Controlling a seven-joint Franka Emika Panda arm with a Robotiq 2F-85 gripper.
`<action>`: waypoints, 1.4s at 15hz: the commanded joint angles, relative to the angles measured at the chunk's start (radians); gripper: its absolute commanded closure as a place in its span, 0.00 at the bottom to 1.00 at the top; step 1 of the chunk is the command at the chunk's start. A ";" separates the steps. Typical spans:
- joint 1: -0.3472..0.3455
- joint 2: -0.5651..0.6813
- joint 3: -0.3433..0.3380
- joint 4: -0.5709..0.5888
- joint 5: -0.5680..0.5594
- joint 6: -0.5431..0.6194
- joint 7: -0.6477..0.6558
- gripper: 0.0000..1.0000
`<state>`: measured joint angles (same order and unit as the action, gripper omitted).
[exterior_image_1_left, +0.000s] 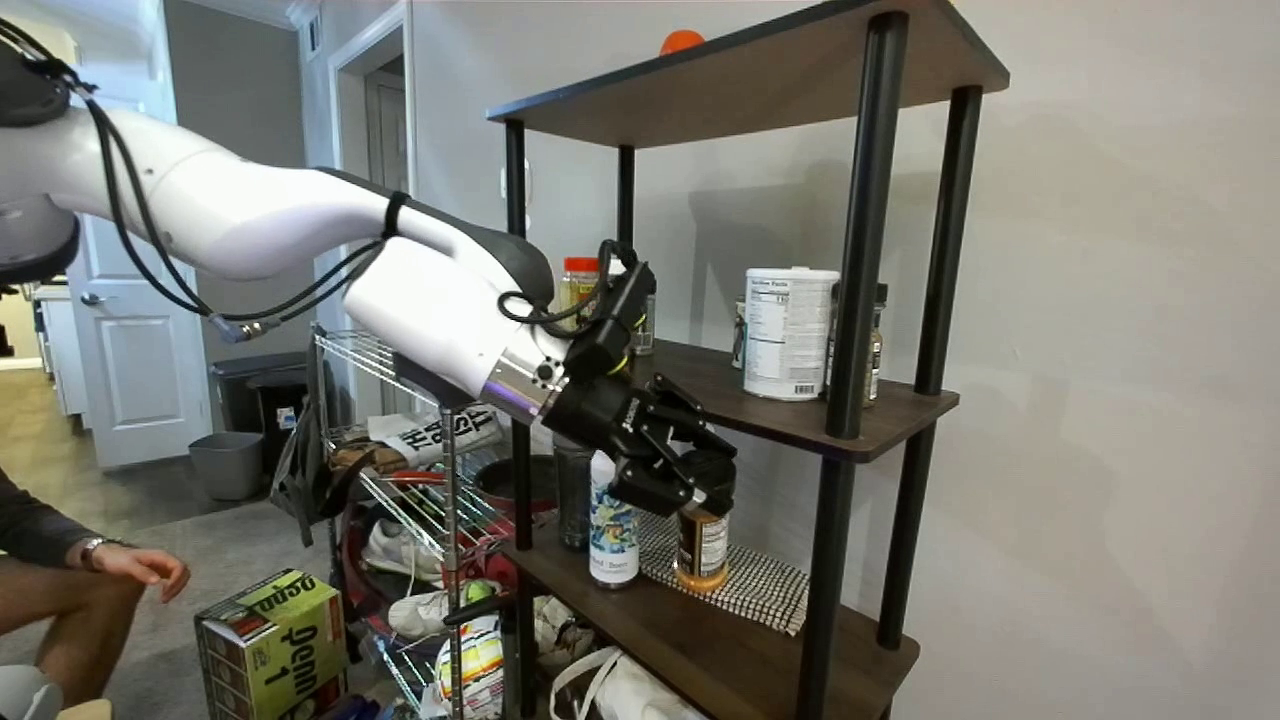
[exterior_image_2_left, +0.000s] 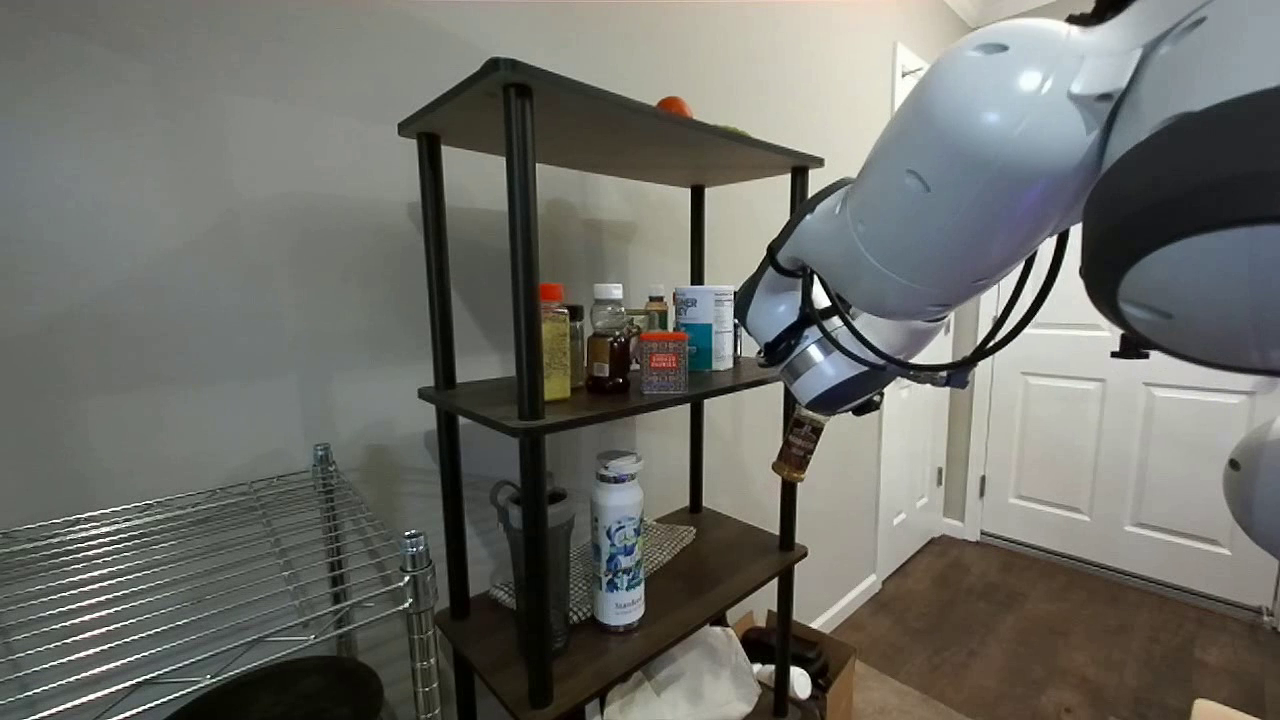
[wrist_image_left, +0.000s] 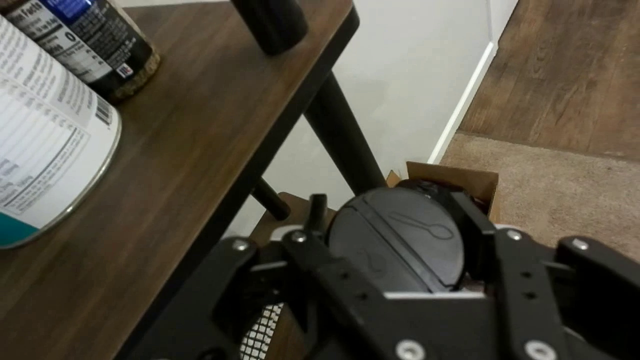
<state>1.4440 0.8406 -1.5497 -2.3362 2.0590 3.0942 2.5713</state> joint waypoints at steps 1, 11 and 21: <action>0.079 -0.052 -0.083 -0.025 0.036 0.069 -0.145 0.64; 0.220 -0.037 -0.295 -0.021 0.002 0.106 -0.343 0.64; 0.245 -0.059 -0.360 0.060 -0.175 0.092 -0.406 0.64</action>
<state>1.6753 0.8196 -1.8854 -2.3039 1.9537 3.1841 2.1864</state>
